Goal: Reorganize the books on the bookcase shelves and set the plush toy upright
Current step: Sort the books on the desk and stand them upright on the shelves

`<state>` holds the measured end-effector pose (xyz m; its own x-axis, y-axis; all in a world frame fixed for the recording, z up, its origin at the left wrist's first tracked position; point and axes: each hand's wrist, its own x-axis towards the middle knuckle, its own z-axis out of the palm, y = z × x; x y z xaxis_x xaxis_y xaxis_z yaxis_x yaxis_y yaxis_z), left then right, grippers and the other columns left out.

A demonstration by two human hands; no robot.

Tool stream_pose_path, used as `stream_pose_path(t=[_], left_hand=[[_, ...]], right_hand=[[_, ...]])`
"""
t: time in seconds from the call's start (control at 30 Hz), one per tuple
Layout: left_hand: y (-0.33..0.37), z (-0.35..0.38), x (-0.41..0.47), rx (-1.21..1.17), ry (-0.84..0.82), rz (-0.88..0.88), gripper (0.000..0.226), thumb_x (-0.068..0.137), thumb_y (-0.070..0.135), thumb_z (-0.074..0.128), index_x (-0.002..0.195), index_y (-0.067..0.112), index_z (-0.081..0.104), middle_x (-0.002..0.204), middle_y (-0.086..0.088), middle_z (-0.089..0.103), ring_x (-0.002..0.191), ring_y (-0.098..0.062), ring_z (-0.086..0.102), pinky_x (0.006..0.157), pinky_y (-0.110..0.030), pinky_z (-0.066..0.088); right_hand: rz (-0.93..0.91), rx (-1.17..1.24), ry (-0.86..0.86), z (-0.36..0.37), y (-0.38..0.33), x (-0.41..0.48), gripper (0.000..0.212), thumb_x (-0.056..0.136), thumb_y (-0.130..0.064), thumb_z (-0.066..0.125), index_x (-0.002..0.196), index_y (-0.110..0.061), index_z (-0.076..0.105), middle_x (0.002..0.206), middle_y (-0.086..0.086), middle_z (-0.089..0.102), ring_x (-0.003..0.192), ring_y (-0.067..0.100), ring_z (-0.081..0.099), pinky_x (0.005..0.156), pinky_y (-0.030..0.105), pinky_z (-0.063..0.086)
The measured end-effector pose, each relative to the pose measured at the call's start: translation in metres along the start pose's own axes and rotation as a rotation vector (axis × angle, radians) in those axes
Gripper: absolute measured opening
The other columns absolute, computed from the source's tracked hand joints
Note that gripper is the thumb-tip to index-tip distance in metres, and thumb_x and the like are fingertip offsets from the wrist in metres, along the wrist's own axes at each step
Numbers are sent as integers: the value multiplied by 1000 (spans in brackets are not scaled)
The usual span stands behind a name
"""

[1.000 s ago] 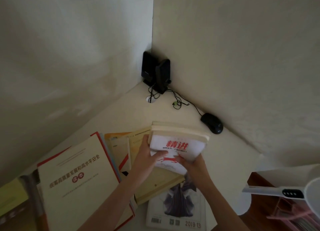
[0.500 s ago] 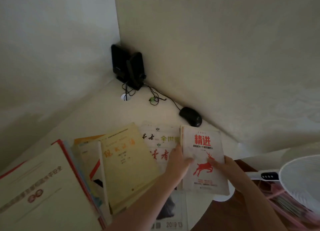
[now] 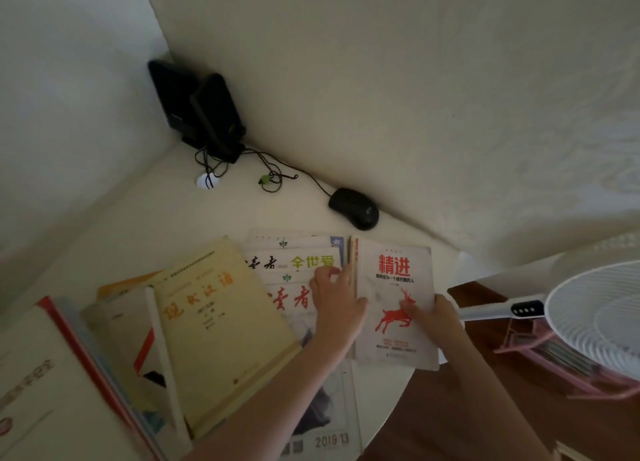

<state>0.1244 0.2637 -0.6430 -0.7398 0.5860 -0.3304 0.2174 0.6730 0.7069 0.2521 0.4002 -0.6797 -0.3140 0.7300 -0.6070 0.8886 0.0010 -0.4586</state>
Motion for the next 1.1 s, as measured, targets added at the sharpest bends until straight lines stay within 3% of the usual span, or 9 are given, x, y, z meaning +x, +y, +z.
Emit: stream_pose_path(t=[0.13,0.23,0.37,0.53,0.67,0.77,0.83,0.97,1.1], left_hand=[[-20,-25,-14,-29,-67,74,50,91,17,56,137,20,38,134,0,34,130,-15,26,108,-25,22],[-45,-39,-24,66,-40,140,42,93,17,54,134,22,45,136,2,36,133,-14,24,111,-22,14],[-59,-56,-30,60,-36,108,45,95,14,52,138,23,41,148,2,26,141,-12,14,114,-22,7],[-58,-68,-24,27,-24,75,42,98,18,46,139,26,39,152,3,24,143,-12,13,116,-25,6],[-77,-76,-27,489,-118,152,52,94,32,52,143,28,33,156,7,18,147,-18,-1,111,-52,-14],[-93,-84,-34,734,-136,282,63,64,41,81,121,22,62,136,-1,54,133,-24,41,105,-70,21],[-102,-89,-33,783,-57,365,53,58,39,85,105,20,72,118,-2,67,117,-24,59,100,-66,21],[-92,-106,-32,792,57,472,20,68,28,77,85,19,71,85,1,67,97,-23,67,102,-67,26],[-85,-115,-30,751,156,493,10,78,24,59,76,20,67,75,6,59,80,-17,65,96,-65,39]], right_hand=[[22,12,30,-11,2,7,49,73,-46,75,100,-8,60,93,11,70,82,29,68,77,48,57],[26,-118,51,-18,-12,5,75,61,-65,70,112,-12,56,109,13,62,104,33,57,92,49,49],[-152,-123,309,-6,-58,-43,80,79,-22,74,144,-16,27,141,13,28,129,32,28,109,49,27],[-206,93,-136,55,-95,-81,71,82,-23,72,140,-13,33,134,3,42,122,21,46,103,39,43],[-211,-18,-121,78,-99,-88,76,83,-20,70,142,-8,23,139,11,33,130,27,33,106,40,34],[-167,-121,-146,84,-102,-89,80,83,-24,70,142,-5,19,142,15,25,134,30,23,109,41,28],[-114,-174,-142,91,-110,-87,92,82,-30,71,145,-1,10,145,18,19,137,33,19,114,43,23],[-2,-251,-91,103,-125,-84,106,82,-36,71,146,3,-3,150,23,10,143,38,9,118,46,11],[33,-158,-34,97,-126,-79,88,81,-27,73,141,-2,13,145,22,19,137,37,20,115,46,20]])
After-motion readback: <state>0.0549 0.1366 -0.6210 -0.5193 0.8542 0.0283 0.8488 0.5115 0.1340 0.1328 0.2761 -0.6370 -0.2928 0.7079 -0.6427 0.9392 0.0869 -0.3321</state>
